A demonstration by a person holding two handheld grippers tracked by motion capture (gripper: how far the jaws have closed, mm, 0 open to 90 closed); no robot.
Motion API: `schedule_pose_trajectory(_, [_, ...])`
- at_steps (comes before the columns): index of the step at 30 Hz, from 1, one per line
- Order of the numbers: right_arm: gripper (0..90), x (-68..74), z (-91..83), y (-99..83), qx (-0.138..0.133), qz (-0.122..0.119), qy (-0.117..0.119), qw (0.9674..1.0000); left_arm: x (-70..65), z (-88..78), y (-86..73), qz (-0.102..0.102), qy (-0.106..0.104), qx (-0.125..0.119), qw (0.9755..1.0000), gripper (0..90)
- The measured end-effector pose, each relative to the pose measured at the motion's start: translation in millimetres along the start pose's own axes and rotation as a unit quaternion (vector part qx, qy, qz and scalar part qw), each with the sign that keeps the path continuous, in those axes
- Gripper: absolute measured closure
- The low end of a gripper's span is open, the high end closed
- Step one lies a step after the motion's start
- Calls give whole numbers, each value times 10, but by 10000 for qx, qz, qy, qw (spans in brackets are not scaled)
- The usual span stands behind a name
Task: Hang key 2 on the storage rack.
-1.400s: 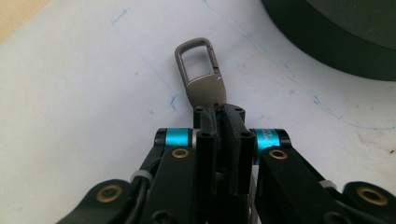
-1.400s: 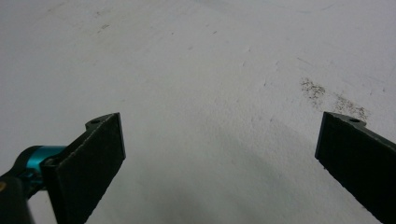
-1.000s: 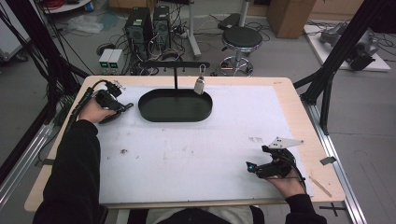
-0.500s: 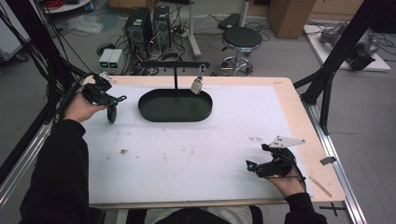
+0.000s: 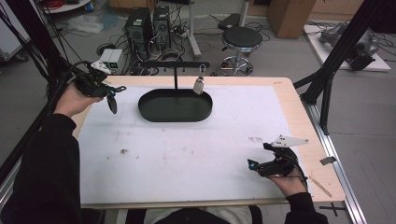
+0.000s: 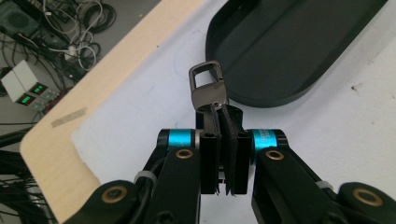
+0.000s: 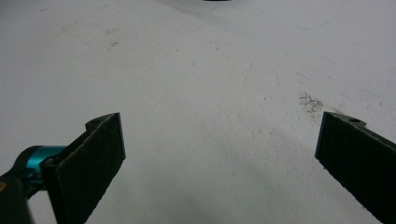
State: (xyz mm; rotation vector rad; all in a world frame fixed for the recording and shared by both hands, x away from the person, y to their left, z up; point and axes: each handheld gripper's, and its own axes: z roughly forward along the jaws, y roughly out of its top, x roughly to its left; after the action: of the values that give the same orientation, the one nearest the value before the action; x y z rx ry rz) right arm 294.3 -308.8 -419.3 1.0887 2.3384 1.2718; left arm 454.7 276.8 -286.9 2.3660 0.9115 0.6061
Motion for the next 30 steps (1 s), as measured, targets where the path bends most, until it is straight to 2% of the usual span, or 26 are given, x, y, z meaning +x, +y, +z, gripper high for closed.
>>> schedule_pose_trajectory(3, [8,2,-7,-1,-17,31,15,10000,-23,-49,69,11,55,-46,10000,858])
schedule_pose_trajectory(6, [8,-5,-11,-8,-22,41,15,10000,-58,-109,146,133,54,-67,9999,858])
schedule_pose_trajectory(12, [8,-14,-9,-16,-18,53,5,10000,-118,-202,298,263,96,-268,9992,857])
schedule_pose_trajectory(17, [8,-15,-10,-13,-37,36,21,10000,-148,-201,372,224,99,-431,9988,856])
schedule_pose_trajectory(21, [8,-24,-16,-6,-68,57,28,10000,-162,-162,419,263,109,-333,9990,856])
schedule_pose_trajectory(25, [8,-26,-13,-3,-81,48,41,9999,-188,-163,500,240,148,-449,9986,855])
schedule_pose_trajectory(30, [8,-20,6,0,-35,59,66,10000,-262,-179,658,362,103,-616,9974,854])
